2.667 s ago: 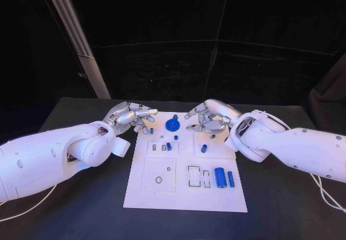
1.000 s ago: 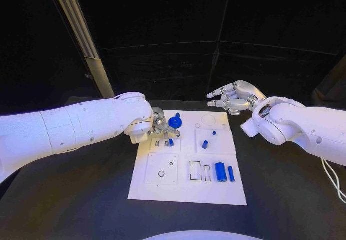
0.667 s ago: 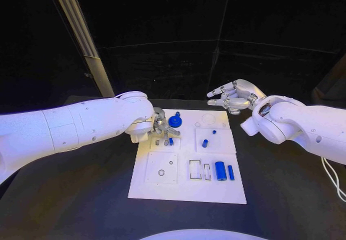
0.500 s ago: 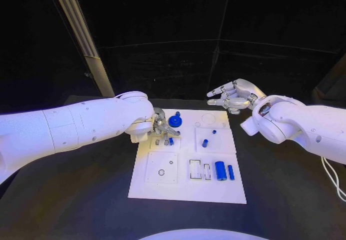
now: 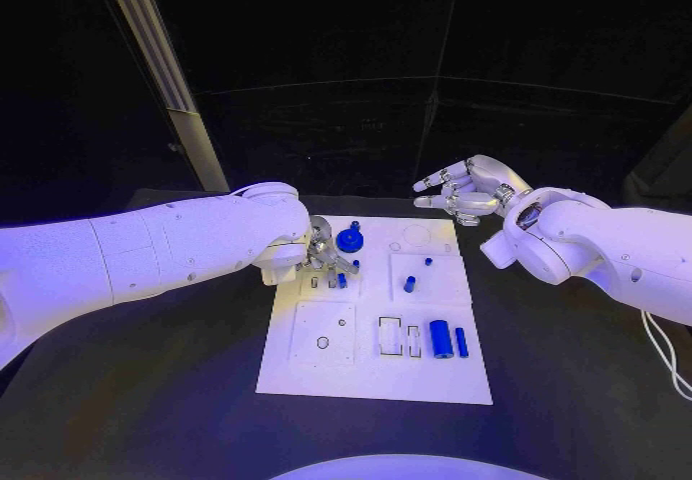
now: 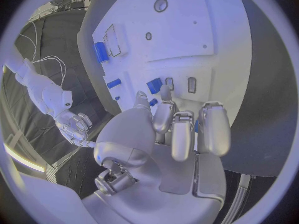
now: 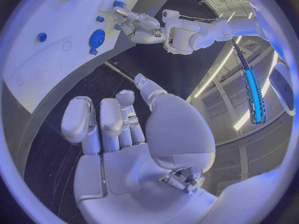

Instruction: Assemble the parts on the task board

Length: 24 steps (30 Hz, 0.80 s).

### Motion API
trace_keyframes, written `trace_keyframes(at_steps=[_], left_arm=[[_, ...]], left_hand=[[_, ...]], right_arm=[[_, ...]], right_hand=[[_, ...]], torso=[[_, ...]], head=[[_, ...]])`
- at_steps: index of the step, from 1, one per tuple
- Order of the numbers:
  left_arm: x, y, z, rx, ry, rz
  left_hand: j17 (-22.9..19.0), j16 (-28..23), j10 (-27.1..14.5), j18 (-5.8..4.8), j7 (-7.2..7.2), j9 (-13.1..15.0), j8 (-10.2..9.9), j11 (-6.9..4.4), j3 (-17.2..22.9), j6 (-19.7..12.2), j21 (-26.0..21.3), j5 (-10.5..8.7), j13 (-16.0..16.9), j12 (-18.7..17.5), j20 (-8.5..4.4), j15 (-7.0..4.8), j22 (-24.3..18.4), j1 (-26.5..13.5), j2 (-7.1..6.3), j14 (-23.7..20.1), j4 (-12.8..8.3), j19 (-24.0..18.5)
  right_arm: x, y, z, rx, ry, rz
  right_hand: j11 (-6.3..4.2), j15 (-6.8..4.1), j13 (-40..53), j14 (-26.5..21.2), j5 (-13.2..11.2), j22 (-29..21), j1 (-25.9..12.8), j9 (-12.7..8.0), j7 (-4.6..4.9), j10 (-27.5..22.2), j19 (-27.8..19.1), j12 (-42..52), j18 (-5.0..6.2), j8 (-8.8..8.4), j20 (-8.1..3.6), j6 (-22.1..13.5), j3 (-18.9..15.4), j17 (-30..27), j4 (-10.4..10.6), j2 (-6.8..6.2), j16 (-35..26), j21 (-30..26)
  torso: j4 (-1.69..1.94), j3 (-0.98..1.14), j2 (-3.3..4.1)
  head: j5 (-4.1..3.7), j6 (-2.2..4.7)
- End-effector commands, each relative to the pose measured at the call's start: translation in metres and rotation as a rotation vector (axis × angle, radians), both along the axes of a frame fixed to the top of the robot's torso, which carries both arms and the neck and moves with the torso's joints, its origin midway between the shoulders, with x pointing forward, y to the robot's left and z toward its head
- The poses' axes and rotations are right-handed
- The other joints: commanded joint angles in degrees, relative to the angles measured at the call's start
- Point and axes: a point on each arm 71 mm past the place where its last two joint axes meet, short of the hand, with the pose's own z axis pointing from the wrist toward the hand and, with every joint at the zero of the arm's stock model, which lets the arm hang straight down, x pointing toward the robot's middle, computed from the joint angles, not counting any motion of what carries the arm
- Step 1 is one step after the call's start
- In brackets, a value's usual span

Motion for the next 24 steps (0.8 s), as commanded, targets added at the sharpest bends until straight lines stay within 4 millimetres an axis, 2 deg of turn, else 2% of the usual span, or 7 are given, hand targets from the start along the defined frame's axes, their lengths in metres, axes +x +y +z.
trace_keyframes(at_steps=[1,11,21,23,24], left_arm=[[-0.0005,-0.0012,-0.0006,0.016,0.004,-0.012],[-0.002,-0.0044,-0.0021,0.017,0.011,-0.025],[-0.0032,-0.0059,-0.0022,0.014,0.012,-0.031],[-0.0034,-0.0061,-0.0021,0.012,0.01,-0.031],[-0.0034,-0.0061,-0.0021,0.01,0.009,-0.031]], left_hand=[[12.36,0.21,0.06,-0.77,0.26,-0.68,-1.24,0.43,0.23,-0.43,0.35,0.31,2.17,-0.41,0.55,0.19,0.12,0.57,-0.06,5.11,0.04,-0.1],[12.45,0.28,0.17,-0.8,0.78,-3.48,-5.15,0.89,0.27,0.4,0.43,0.84,2.52,-0.67,0.98,0.59,0.5,0.99,0.07,5.14,-0.01,-0.03],[12.47,0.3,0.23,-0.8,0.76,-4.31,-6.12,0.89,0.59,1.38,0.45,1.29,2.67,-0.76,1.06,0.63,0.64,1.73,0.26,5.14,-0.52,-0.01],[12.56,0.37,0.3,-0.82,0.54,-4.35,-6.02,0.74,0.98,2.34,0.51,2.13,2.77,-0.71,1.03,0.55,0.81,2.6,0.38,5.17,-1.2,0.06],[12.64,0.43,0.35,-0.84,0.32,-4.29,-5.9,0.56,1.36,2.96,0.59,3.39,2.86,-0.69,0.96,0.44,1.0,3.48,0.52,5.19,-1.91,0.15]], right_arm=[[0.0005,0.0011,0.0013,0.0,-0.003,0.003],[0.0012,0.0013,0.001,-0.001,-0.001,0.002],[0.0018,0.0018,0.0007,-0.002,0.001,0.002],[0.0019,0.002,0.0006,-0.002,0.002,0.002],[0.002,0.0021,0.0005,-0.002,0.002,0.003]], right_hand=[[-0.03,-0.02,-0.09,0.47,0.27,-0.08,-0.42,0.08,-0.01,0.1,0.08,-0.39,0.68,-0.12,-0.18,0.04,0.04,-0.04,-0.29,0.04,-0.18,-0.15],[-0.03,-0.02,-0.09,0.47,0.27,-0.08,-0.42,0.08,-0.01,0.1,0.08,-0.39,0.68,-0.12,-0.18,0.04,0.04,-0.04,-0.29,0.04,-0.18,-0.15],[-0.03,-0.02,-0.11,0.49,0.41,-0.13,-0.52,0.08,0.0,0.14,0.1,-0.37,0.68,-0.12,-0.18,-0.02,0.08,-0.05,-0.31,0.09,-0.25,-0.21],[-0.03,-0.02,-0.11,0.49,0.41,-0.13,-0.52,0.08,0.0,0.14,0.1,-0.37,0.68,-0.12,-0.18,-0.02,0.08,-0.05,-0.31,0.09,-0.25,-0.21],[-0.03,-0.02,-0.11,0.49,0.41,-0.13,-0.52,0.08,0.0,0.14,0.1,-0.37,0.68,-0.12,-0.18,-0.02,0.08,-0.05,-0.31,0.09,-0.25,-0.21]], torso=[[0.0,0.0,0.02],[0.03,0.0,-0.01],[0.04,-0.02,0.01],[0.03,-0.01,-0.01],[0.04,0.0,0.0]], head=[[0.01,-0.11],[-0.1,-0.1],[-0.17,-0.15],[-0.13,-0.21],[-0.14,-0.23]])
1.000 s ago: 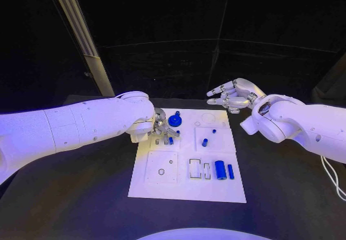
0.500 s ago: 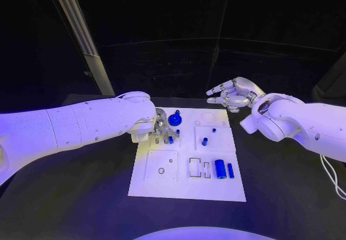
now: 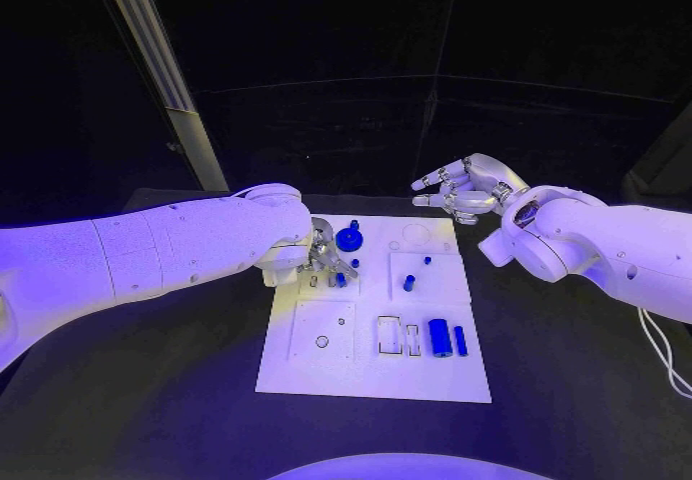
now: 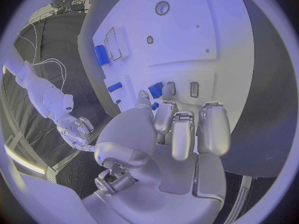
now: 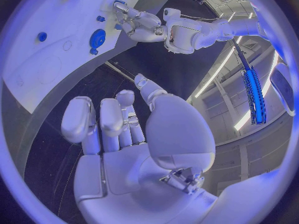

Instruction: Assemble the parts on the task board

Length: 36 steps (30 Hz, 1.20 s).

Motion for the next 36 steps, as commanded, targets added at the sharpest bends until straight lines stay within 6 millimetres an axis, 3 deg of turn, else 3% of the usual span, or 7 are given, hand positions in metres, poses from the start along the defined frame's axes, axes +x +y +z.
trace_keyframes(at_steps=[1,12,19,22,28,29,36], left_arm=[[-0.001,-0.001,0.001,0.001,-0.004,-0.009],[0.001,0.001,0.003,-0.034,-0.041,0.015],[0.001,0.004,0.004,-0.074,-0.065,0.038],[-0.001,0.008,0.005,-0.087,-0.068,0.046],[-0.006,0.016,0.006,-0.106,-0.075,0.062],[-0.007,0.018,0.006,-0.11,-0.078,0.066],[-0.012,0.024,0.008,-0.131,-0.099,0.091]], left_hand=[[12.68,0.44,0.12,-0.86,-0.32,0.07,0.08,-0.24,0.55,1.01,0.41,2.04,2.85,-0.11,0.11,0.15,0.3,1.7,0.32,5.41,-1.3,0.18],[12.93,0.64,0.16,-0.96,-1.43,1.65,-0.01,-1.28,4.17,0.95,0.64,13.76,3.13,-0.43,-0.82,-0.76,1.01,8.45,3.04,5.48,-8.01,0.43],[12.89,0.61,-0.1,-0.98,-0.77,2.82,-0.39,-0.95,10.39,0.04,0.58,9.2,2.78,-1.49,-0.84,-0.54,1.14,11.43,4.45,5.46,-15.35,0.35],[12.78,0.51,0.05,-0.96,-0.45,4.22,-0.47,-0.28,17.66,0.1,0.52,8.12,2.59,-2.24,-0.24,-0.22,1.3,5.69,4.07,5.44,-21.7,0.28],[12.73,0.48,0.35,-0.98,-0.57,6.52,-0.25,-0.45,29.93,0.32,0.48,8.6,2.92,-2.35,-0.14,-0.08,1.62,-0.7,0.48,5.43,-23.3,0.34],[12.75,0.49,0.62,-0.96,-0.99,8.1,-0.03,-0.06,39.47,0.53,0.46,8.94,3.13,-2.37,-0.18,-0.04,1.86,-4.88,-2.47,5.45,-23.01,0.42],[12.82,0.57,0.99,-1.09,-0.43,10.22,0.64,-0.67,49.18,0.99,0.66,8.35,3.56,-1.99,-0.24,-0.09,2.51,-8.59,-5.82,5.47,-22.84,0.74]], right_arm=[[0.0,0.001,0.001,0.0,-0.001,0.006],[0.002,0.002,0.001,-0.002,0.002,0.008],[0.002,0.002,0.0,-0.004,0.007,0.01],[0.003,0.002,0.0,-0.005,0.01,0.011],[0.003,0.002,-0.001,-0.008,0.016,0.012],[0.003,0.002,-0.001,-0.008,0.017,0.012],[0.004,0.001,-0.002,-0.011,0.021,0.012]], right_hand=[[-0.03,-0.02,-0.08,0.49,0.31,-0.05,-0.52,0.09,-0.01,0.14,0.1,-0.37,0.69,-0.12,-0.18,-0.02,0.07,-0.06,-0.31,0.09,-0.26,-0.21],[-0.02,-0.02,-0.25,0.48,0.4,-0.2,-0.6,0.09,-0.01,0.08,0.06,-0.52,0.71,-0.11,-0.19,-0.03,0.09,-0.2,-0.33,0.1,-0.44,-0.33],[-0.02,-0.02,-0.25,0.48,0.4,-0.2,-0.6,0.09,-0.01,0.08,0.06,-0.52,0.71,-0.11,-0.19,-0.03,0.09,-0.2,-0.33,0.1,-0.44,-0.33],[-0.02,-0.02,-0.32,0.47,0.43,-0.32,-0.64,0.09,-0.01,0.06,0.01,-0.58,0.74,-0.1,-0.19,-0.03,0.09,-0.24,-0.35,0.1,-0.49,-0.42],[-0.02,-0.02,-0.34,0.47,0.43,-0.35,-0.65,0.09,-0.01,0.05,0.0,-0.6,0.74,-0.1,-0.19,-0.03,0.1,-0.25,-0.35,0.09,-0.5,-0.44],[-0.02,-0.02,-0.39,0.47,0.45,-0.37,-0.69,0.1,0.0,0.03,0.0,-0.63,0.74,-0.1,-0.19,-0.04,0.09,-0.29,-0.35,0.08,-0.56,-0.46],[-0.02,-0.02,-0.42,0.46,0.46,-0.39,-0.73,0.1,0.0,0.02,0.0,-0.66,0.75,-0.1,-0.19,-0.04,0.08,-0.33,-0.35,0.07,-0.6,-0.48]], torso=[[0.03,-0.01,0.0],[0.04,-0.01,0.0],[0.04,-0.01,0.0],[0.07,0.01,-0.05],[0.12,0.04,-0.04],[0.11,0.04,-0.04],[0.12,0.06,-0.02]], head=[[0.03,-0.09],[0.04,-0.3],[0.13,-0.4],[0.16,-0.47],[0.16,-0.45],[0.17,-0.47],[0.43,-0.57]])
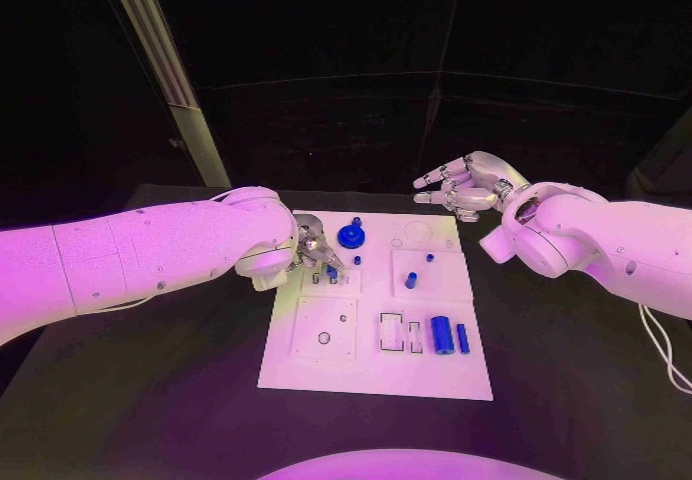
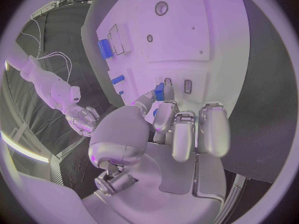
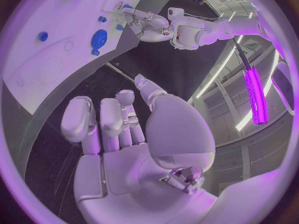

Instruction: Assemble the parts on the task board

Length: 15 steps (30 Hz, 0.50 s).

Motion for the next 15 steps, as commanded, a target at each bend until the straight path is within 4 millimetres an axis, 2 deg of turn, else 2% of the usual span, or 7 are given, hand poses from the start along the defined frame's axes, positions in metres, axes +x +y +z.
trace_keyframes(at_steps=[1,6,15], left_arm=[[-0.0011,-0.0005,0.0032,-0.037,-0.036,0.026],[-0.0043,-0.0009,0.002,-0.034,-0.053,0.024],[-0.0078,-0.0047,-0.0037,-0.018,-0.114,0.005]], left_hand=[[12.85,0.22,0.5,-1.07,-0.02,0.81,0.37,-0.34,15.33,0.48,0.22,-0.69,3.75,0.14,0.05,0.41,1.03,-1.31,-0.9,5.48,-11.17,0.39],[12.76,0.15,0.52,-1.1,-0.11,1.25,0.53,-0.28,17.23,0.55,0.22,-0.92,3.76,0.03,0.11,0.26,1.1,-1.99,-1.58,5.46,-11.16,0.4],[12.73,0.13,0.59,-1.13,-0.14,1.13,0.73,-0.33,18.42,0.66,0.27,-1.24,3.85,0.11,0.07,0.22,1.27,-2.29,-1.95,5.45,-11.14,0.48]], right_arm=[[0.0002,0.0014,0.0006,-0.002,0.006,0.013],[0.0007,0.0015,0.0003,-0.003,0.008,0.014],[0.0011,0.0014,0.0,-0.004,0.009,0.015]], right_hand=[[-0.02,-0.02,-0.05,0.46,0.23,-0.09,-0.41,0.06,0.0,0.02,0.0,-0.29,0.74,-0.1,-0.19,-0.04,0.08,-0.05,-0.36,-0.24,-0.33,-0.22],[-0.01,-0.01,-0.1,0.47,0.25,-0.14,-0.56,0.06,0.0,0.03,0.01,-0.3,0.74,-0.09,-0.19,-0.05,0.05,-0.05,-0.35,-0.28,-0.4,-0.28],[-0.01,-0.01,-0.1,0.47,0.25,-0.14,-0.56,0.06,0.0,0.03,0.01,-0.3,0.74,-0.09,-0.19,-0.05,0.05,-0.05,-0.35,-0.28,-0.4,-0.28]], torso=[[-0.02,0.02,0.02],[-0.09,-0.02,0.06],[-0.16,-0.06,0.01]], head=[[0.18,-0.07],[0.4,-0.18],[0.52,-0.14]])
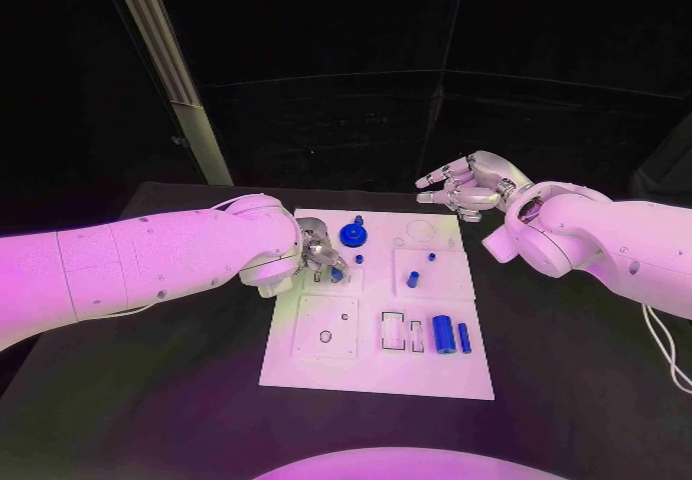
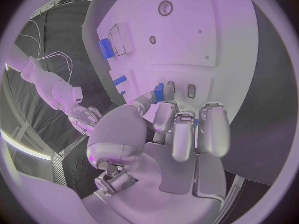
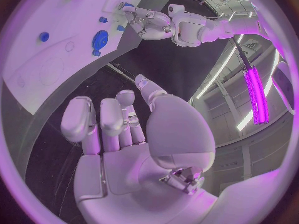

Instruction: Assemble the parts on the task board

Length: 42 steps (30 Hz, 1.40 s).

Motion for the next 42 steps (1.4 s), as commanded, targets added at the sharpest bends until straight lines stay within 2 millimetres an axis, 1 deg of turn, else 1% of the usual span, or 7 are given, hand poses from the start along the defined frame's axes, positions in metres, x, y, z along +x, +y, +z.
trace_keyframes(at_steps=[1,4,12,29,42], left_arm=[[0.002,-0.002,0.003,0.011,-0.086,-0.011],[0.002,-0.003,0.002,0.028,-0.108,-0.021],[0.002,-0.002,-0.002,0.066,-0.14,-0.037],[-0.001,-0.001,-0.007,0.099,-0.11,-0.056],[-0.004,-0.002,-0.009,0.108,-0.09,-0.072]], left_hand=[[12.74,0.14,0.39,-1.13,0.04,-0.06,0.39,-0.14,12.71,0.47,0.27,-0.31,3.85,0.1,0.07,0.21,1.28,-0.22,0.11,5.45,-12.15,0.48],[12.77,0.16,0.41,-1.14,0.02,-0.12,0.44,-0.16,13.03,0.51,0.31,-0.5,3.87,0.11,0.06,0.2,1.36,-0.28,-0.01,5.46,-12.15,0.52],[12.77,0.17,0.45,-1.16,0.0,-0.24,0.54,-0.18,13.56,0.59,0.33,-0.88,3.86,0.07,0.04,0.18,1.43,-0.36,-0.2,5.46,-12.13,0.55],[12.84,0.22,0.49,-1.18,-0.01,-0.28,0.62,-0.19,13.81,0.67,0.37,-1.03,3.88,0.09,0.03,0.18,1.52,-0.4,-0.23,5.48,-12.1,0.6],[12.83,0.21,0.48,-1.18,-0.04,-0.29,0.68,-0.19,13.95,0.74,0.38,-1.03,3.83,-0.01,0.03,0.18,1.54,-0.41,-0.28,5.48,-12.11,0.61]], right_arm=[[0.0,0.001,0.001,0.0,0.001,0.012],[0.0,0.001,0.001,0.0,0.002,0.012],[0.0,0.001,0.001,0.0,0.002,0.013],[0.001,0.002,0.0,-0.001,0.004,0.015],[0.001,0.002,0.0,-0.001,0.006,0.02]], right_hand=[[-0.01,-0.01,-0.06,0.47,0.25,-0.05,-0.32,0.07,0.0,0.03,0.0,-0.3,0.75,-0.09,-0.18,-0.06,0.05,-0.05,-0.35,-0.03,-0.4,-0.28],[-0.01,-0.01,-0.06,0.47,0.25,-0.05,-0.32,0.07,0.0,0.03,0.0,-0.3,0.75,-0.09,-0.18,-0.06,0.05,-0.05,-0.35,-0.03,-0.4,-0.28],[-0.01,-0.01,-0.06,0.47,0.25,-0.05,-0.32,0.07,0.0,0.03,0.0,-0.3,0.75,-0.09,-0.18,-0.06,0.05,-0.05,-0.35,-0.03,-0.4,-0.28],[0.0,-0.01,-0.12,0.49,0.27,-0.1,-0.49,0.08,0.0,0.03,0.02,-0.32,0.75,-0.08,-0.18,-0.07,0.03,-0.04,-0.34,-0.03,-0.46,-0.34],[0.0,-0.01,-0.09,0.51,0.28,-0.08,-0.59,0.09,0.0,0.07,0.06,-0.26,0.74,-0.07,-0.18,-0.07,0.03,0.0,-0.32,-0.01,-0.47,-0.35]], torso=[[-0.06,-0.02,-0.01],[-0.1,-0.04,0.0],[-0.05,-0.07,0.08],[-0.08,-0.02,0.04],[-0.1,0.0,0.02]], head=[[0.01,0.07],[0.03,0.03],[0.07,0.02],[0.06,-0.24],[0.12,-0.14]])
